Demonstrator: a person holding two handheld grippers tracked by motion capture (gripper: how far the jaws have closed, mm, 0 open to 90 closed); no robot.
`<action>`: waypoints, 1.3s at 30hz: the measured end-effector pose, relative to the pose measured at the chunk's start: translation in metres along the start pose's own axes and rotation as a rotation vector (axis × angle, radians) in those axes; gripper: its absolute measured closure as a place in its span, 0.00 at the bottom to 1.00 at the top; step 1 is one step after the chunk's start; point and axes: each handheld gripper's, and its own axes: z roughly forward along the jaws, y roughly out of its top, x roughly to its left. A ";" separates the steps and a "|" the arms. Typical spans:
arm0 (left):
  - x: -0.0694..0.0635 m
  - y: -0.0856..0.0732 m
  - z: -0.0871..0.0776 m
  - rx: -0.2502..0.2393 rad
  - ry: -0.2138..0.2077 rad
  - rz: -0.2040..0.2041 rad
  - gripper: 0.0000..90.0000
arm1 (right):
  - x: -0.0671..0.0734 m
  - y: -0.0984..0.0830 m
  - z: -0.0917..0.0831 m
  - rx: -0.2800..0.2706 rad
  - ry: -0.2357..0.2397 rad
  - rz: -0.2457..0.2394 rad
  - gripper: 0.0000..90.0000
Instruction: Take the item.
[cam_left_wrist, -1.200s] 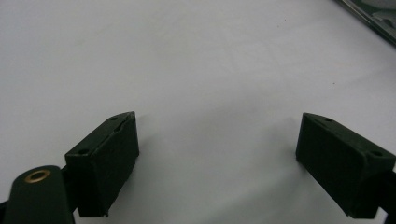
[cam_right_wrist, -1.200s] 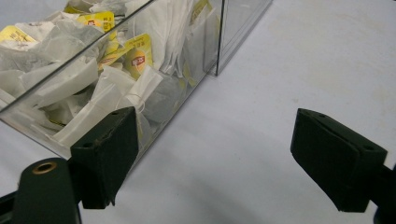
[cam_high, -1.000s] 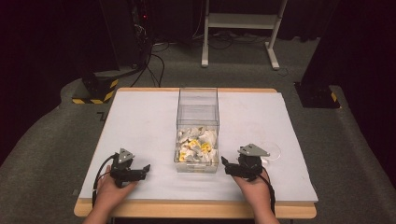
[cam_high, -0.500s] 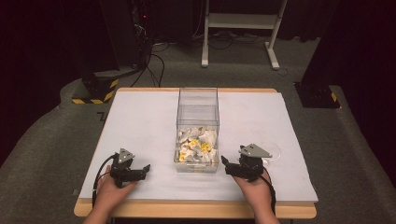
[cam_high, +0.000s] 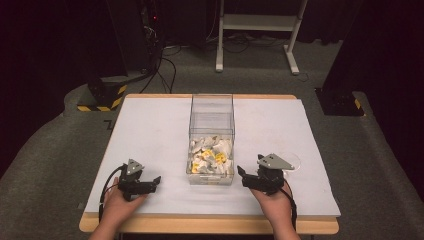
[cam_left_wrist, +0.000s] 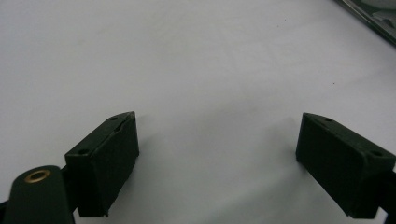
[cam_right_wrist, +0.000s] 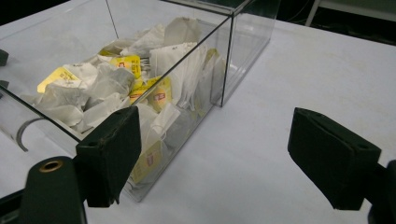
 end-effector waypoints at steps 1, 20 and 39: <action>0.000 0.000 0.000 0.000 0.000 0.000 0.15 | 0.000 0.001 -0.001 -0.002 0.001 0.001 0.20; 0.000 0.000 0.000 0.000 -0.001 -0.001 0.15 | 0.017 0.028 0.005 -0.033 0.044 -0.047 0.20; 0.000 0.000 0.000 0.001 -0.001 -0.001 0.15 | 0.048 0.042 0.033 0.027 0.114 -0.097 0.23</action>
